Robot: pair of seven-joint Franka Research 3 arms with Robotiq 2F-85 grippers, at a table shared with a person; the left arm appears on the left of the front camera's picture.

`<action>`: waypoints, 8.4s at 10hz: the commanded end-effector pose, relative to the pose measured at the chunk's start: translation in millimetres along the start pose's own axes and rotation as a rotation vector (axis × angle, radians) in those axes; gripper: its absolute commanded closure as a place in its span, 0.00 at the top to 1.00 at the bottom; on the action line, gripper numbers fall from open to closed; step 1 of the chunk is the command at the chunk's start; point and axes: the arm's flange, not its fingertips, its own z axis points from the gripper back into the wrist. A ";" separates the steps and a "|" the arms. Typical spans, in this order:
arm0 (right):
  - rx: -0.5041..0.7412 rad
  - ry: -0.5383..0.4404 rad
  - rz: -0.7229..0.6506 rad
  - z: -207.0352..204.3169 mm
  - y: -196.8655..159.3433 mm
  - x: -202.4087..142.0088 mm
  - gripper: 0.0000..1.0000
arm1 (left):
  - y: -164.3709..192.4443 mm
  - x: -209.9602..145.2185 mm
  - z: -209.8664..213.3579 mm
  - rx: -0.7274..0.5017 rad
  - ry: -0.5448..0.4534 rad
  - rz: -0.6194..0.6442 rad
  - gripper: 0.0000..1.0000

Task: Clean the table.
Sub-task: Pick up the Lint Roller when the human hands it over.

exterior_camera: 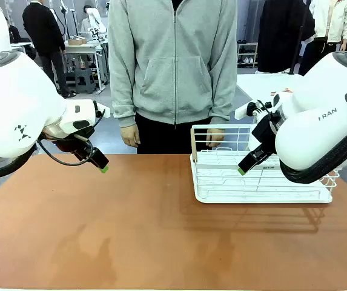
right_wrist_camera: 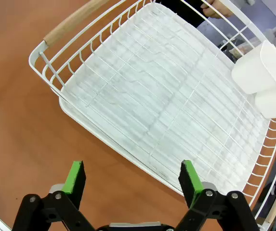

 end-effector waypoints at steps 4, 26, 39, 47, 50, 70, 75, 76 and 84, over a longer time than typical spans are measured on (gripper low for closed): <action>-0.001 -0.002 0.000 0.2 -0.2 0.4 1.00 | -0.2 0.1 0.0 0.000 0.000 0.000 1.00; 0.994 -0.179 -0.998 178.7 -188.2 -82.9 1.00 | 212.6 -96.6 162.1 -0.953 -0.298 0.894 1.00; 0.960 -0.199 -1.167 204.2 -271.0 -202.7 1.00 | 282.2 -198.7 200.7 -0.927 -0.365 1.058 1.00; 0.960 -0.199 -1.167 204.2 -271.0 -202.7 1.00 | 282.2 -198.7 200.7 -0.927 -0.365 1.058 1.00; 0.960 -0.199 -1.167 204.2 -271.0 -202.7 1.00 | 282.2 -198.7 200.7 -0.927 -0.365 1.058 1.00; 0.960 -0.199 -1.167 204.2 -271.0 -202.7 1.00 | 282.2 -198.7 200.7 -0.927 -0.365 1.058 1.00; 0.960 -0.199 -1.167 204.2 -271.0 -202.7 1.00 | 282.2 -198.7 200.7 -0.927 -0.365 1.058 1.00; 0.960 -0.199 -1.167 204.2 -271.0 -202.7 1.00 | 282.2 -198.7 200.7 -0.927 -0.365 1.058 1.00; 0.960 -0.199 -1.167 204.2 -271.0 -202.7 1.00 | 282.2 -198.7 200.7 -0.927 -0.365 1.058 1.00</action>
